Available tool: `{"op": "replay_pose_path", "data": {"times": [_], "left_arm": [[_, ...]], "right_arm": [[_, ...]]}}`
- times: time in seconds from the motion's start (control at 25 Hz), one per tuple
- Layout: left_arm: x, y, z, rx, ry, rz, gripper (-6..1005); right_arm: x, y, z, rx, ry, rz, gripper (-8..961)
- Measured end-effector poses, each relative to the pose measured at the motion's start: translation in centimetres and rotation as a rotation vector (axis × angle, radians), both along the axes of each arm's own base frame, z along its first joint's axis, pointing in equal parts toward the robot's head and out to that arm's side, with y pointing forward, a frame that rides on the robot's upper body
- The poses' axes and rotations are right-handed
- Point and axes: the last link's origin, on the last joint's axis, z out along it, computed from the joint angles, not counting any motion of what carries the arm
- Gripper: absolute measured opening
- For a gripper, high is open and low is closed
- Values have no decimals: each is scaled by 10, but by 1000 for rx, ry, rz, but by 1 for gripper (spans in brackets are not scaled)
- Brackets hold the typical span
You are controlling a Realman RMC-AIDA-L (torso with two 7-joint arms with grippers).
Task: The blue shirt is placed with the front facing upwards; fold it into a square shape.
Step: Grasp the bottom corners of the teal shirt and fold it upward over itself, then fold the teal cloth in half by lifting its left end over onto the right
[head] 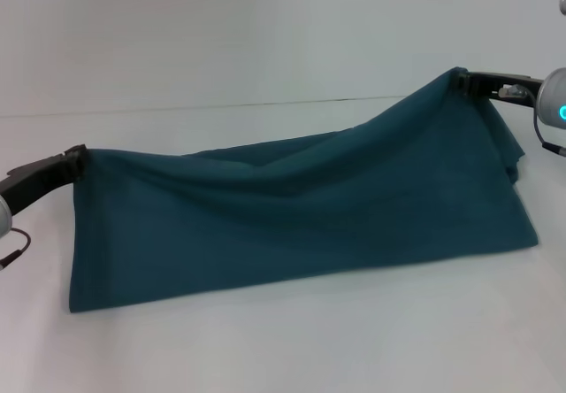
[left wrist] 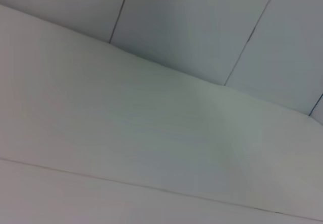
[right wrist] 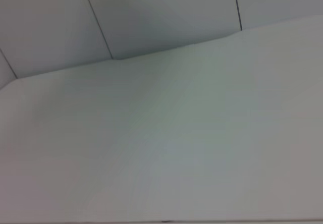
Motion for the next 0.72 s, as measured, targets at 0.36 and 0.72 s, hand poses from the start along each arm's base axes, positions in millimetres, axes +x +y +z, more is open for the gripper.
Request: {"op": "replay_pose_path", "data": {"times": [0.36, 0.72], "left_arm": [[-3, 3, -1, 9, 10, 30, 26], [-4, 6, 0, 32, 6, 56, 139]], "right_arm": [[-2, 4, 0, 28, -13, -13, 125], [2, 6, 4, 58, -26, -32, 282]]}}
